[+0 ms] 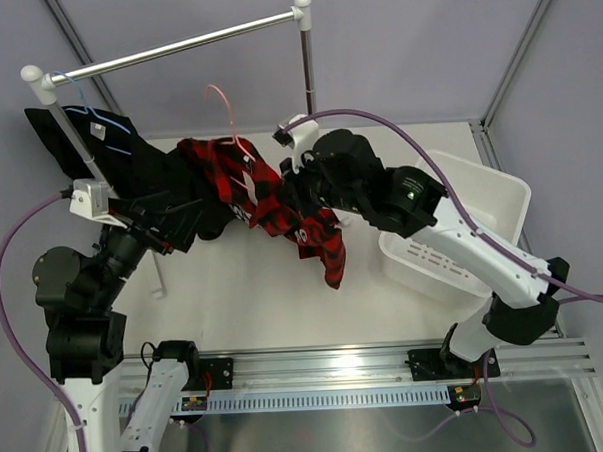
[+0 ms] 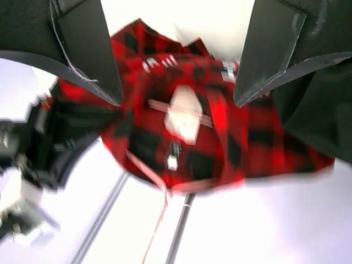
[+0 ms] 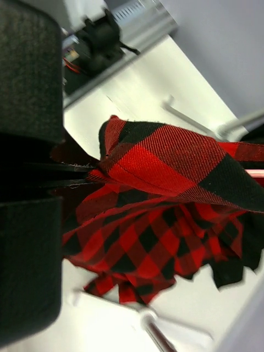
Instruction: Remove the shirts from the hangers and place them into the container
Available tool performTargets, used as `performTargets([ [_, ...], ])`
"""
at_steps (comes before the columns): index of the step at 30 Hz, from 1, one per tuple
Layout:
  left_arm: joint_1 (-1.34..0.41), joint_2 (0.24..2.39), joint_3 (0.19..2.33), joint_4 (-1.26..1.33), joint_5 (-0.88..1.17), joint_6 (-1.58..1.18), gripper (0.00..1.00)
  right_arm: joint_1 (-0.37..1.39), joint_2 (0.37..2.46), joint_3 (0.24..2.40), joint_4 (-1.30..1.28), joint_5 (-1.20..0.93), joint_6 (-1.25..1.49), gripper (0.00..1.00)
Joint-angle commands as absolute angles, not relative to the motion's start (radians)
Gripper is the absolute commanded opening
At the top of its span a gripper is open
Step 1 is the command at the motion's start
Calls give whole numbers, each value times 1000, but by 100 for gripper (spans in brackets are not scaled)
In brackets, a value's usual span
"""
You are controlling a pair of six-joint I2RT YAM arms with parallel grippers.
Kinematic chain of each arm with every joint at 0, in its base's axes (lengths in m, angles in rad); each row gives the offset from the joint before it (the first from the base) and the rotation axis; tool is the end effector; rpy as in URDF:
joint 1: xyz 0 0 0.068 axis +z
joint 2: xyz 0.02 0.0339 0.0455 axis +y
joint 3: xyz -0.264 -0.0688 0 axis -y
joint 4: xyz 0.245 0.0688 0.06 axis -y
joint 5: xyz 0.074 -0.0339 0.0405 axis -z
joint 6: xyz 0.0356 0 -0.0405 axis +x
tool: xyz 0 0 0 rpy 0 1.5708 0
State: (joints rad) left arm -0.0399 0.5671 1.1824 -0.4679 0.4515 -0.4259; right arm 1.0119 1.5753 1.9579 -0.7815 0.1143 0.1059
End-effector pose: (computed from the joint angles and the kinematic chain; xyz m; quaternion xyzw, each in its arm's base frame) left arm 0.0670 -0.0182 0.4613 0.0443 0.6572 -0.3126 0.6844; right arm 0.1768 0.2750 0.4821 -0.3357 0.7618 0.2524 0.4933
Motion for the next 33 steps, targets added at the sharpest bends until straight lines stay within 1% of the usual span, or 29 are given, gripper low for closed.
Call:
performTargets([
  [1,-35,598,1172,-364,548,-445,84,1037,1451,1838,-749,-52,218,0],
  [4,-35,633,1181,-348,603,-466,87,1064,1375,1726,-694,-205,248,0],
  [7,-40,678,1189,-351,661,-480,86,1080,1355,1649,-641,-245,273,0],
  [11,-57,686,1186,-373,657,-463,82,1104,1382,1641,-655,-198,285,0],
  [17,-57,684,1190,-423,641,-428,81,1111,1410,1661,-644,-192,301,0],
  [20,-60,687,1183,-430,644,-426,75,1112,1422,1674,-643,-183,313,0],
  [21,-61,692,1181,-428,643,-425,70,1112,1425,1680,-643,-183,316,0],
  [23,-66,695,1174,-426,637,-425,66,1118,1433,1684,-640,-183,319,0],
  [25,-75,704,1170,-428,630,-423,58,1123,1443,1700,-643,-175,322,0],
  [27,-87,712,1169,-425,620,-417,56,1129,1451,1715,-646,-172,321,0],
  [33,-141,749,1167,-443,552,-373,56,1149,1468,1749,-650,-156,322,0],
])
